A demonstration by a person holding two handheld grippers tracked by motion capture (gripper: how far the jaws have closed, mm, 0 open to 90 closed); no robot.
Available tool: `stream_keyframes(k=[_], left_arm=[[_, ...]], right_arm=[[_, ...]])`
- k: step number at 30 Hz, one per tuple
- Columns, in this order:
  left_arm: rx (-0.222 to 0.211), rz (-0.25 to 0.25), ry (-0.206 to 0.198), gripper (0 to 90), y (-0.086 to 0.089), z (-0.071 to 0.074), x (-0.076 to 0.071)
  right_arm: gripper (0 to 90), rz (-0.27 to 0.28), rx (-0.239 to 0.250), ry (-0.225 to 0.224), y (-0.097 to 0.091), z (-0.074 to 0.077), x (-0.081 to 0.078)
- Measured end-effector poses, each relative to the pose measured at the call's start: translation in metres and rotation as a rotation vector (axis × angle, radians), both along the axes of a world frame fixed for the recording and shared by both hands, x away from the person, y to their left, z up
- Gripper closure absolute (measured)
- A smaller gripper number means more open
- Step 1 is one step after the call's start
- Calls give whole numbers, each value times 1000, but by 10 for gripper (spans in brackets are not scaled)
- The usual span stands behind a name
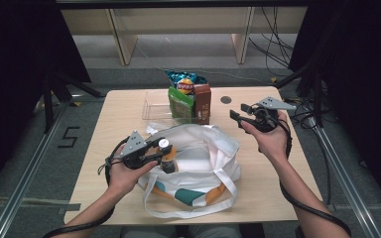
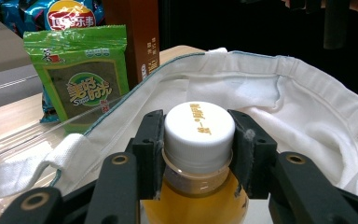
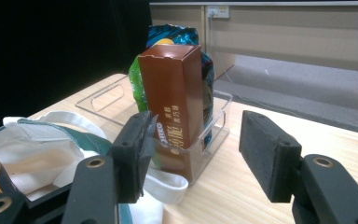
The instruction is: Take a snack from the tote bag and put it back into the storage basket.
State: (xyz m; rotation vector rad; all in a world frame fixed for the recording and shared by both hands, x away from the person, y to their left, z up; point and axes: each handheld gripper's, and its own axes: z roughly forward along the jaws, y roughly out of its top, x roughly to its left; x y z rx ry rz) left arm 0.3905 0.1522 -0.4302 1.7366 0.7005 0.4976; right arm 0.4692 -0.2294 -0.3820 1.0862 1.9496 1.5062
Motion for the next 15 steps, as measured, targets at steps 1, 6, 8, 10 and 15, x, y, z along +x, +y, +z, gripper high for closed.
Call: stream_keyframes(k=[1, 6, 8, 10, 15], left_arm=[[2, 0, 1, 579, 0, 0, 0], [-6, 10, 7, 582, 2, 1, 1], [-8, 13, 9, 582, 3, 2, 0], [-17, 12, 3, 583, 4, 3, 0], [-24, 13, -8, 583, 5, 10, -3]], right_arm=[[448, 2, -9, -9, -1, 0, 0], [449, -10, -9, -8, -2, 0, 0], [449, -2, -6, -6, -2, 0, 1], [449, -3, -6, -8, -2, 0, 1], [450, -5, -10, -18, -2, 1, 1]])
